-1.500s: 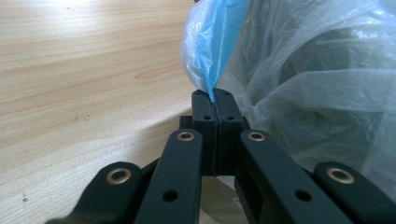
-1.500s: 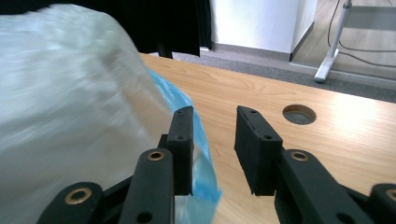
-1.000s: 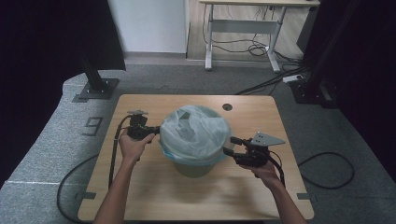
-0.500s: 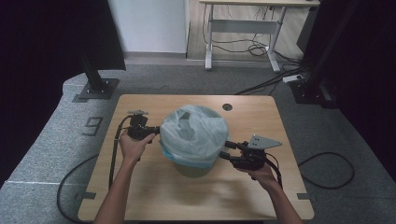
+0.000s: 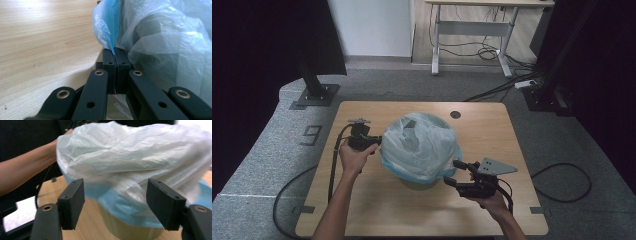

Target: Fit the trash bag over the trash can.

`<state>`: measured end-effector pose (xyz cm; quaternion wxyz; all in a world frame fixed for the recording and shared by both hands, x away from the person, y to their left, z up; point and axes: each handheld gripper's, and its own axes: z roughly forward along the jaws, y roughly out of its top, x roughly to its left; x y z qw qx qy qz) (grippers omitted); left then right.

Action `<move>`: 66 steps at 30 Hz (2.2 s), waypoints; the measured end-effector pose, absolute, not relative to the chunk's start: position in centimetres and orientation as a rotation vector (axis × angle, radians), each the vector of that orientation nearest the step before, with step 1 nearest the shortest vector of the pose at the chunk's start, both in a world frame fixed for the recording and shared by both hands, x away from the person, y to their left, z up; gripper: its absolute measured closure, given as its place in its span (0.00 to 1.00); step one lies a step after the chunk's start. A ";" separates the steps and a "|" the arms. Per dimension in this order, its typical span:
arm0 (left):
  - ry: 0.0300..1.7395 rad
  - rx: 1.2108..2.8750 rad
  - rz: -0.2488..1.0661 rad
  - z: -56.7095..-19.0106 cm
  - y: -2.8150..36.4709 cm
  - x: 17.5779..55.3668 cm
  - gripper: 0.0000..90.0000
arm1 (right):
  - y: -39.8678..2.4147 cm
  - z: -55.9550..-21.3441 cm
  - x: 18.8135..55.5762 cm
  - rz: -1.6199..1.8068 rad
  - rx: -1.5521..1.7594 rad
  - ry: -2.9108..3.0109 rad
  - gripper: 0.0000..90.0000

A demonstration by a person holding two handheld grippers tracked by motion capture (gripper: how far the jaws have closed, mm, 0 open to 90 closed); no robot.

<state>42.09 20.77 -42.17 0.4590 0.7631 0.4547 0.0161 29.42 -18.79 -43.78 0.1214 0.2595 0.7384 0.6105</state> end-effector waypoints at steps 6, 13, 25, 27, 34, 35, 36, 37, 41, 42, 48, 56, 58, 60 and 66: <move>1.117 1.877 0.041 -42.1 20.8 42.0 0.98 | -19.3 -43.4 28.3 1.779 0.833 2.100 0.32; 1.118 1.876 0.041 -42.0 20.9 41.9 0.98 | -17.4 -43.3 27.4 1.707 0.848 2.078 0.29; 1.116 1.873 0.036 -42.1 21.1 41.8 0.98 | -16.0 -44.0 29.1 1.632 0.877 2.058 0.42; 1.118 1.869 0.032 -42.2 21.2 41.8 0.98 | -15.9 -44.1 29.0 1.620 0.867 2.048 0.50; 1.119 1.864 0.026 -42.4 21.3 41.8 0.98 | -15.6 -44.7 29.0 1.558 0.875 2.019 0.82; 1.120 1.863 0.027 -42.4 21.3 41.8 0.98 | -15.6 -44.8 29.1 1.552 0.883 2.016 0.87; 1.120 1.862 0.026 -42.4 21.3 41.8 0.98 | -15.6 -44.9 29.1 1.547 0.890 2.012 0.90; 1.120 1.862 0.026 -42.4 21.3 41.8 0.98 | -15.6 -45.0 29.2 1.545 0.894 2.012 0.94; 1.119 1.865 0.029 -42.4 21.3 41.8 0.98 | -15.8 -45.2 29.3 1.550 0.891 2.015 0.99; 1.120 1.866 0.030 -42.4 21.3 41.8 0.98 | -15.8 -45.3 29.3 1.550 0.886 2.018 0.99; 1.132 1.875 0.028 -42.9 21.4 41.7 0.99 | -16.0 -46.2 29.3 1.528 0.868 2.059 0.99; 1.146 1.912 0.030 -43.9 21.3 41.7 0.99 | -16.5 -48.8 29.7 1.416 0.868 2.164 0.99; 1.155 1.925 0.031 -44.3 21.2 41.7 0.99 | -16.9 -49.5 30.1 1.389 0.886 2.184 0.99; 1.162 1.934 0.025 -44.8 21.1 41.7 0.99 | -17.2 -50.1 30.3 1.370 0.906 2.201 0.99; 1.177 1.958 0.007 -46.2 20.7 41.6 0.99 | -17.9 -51.6 30.9 1.339 0.932 2.239 0.99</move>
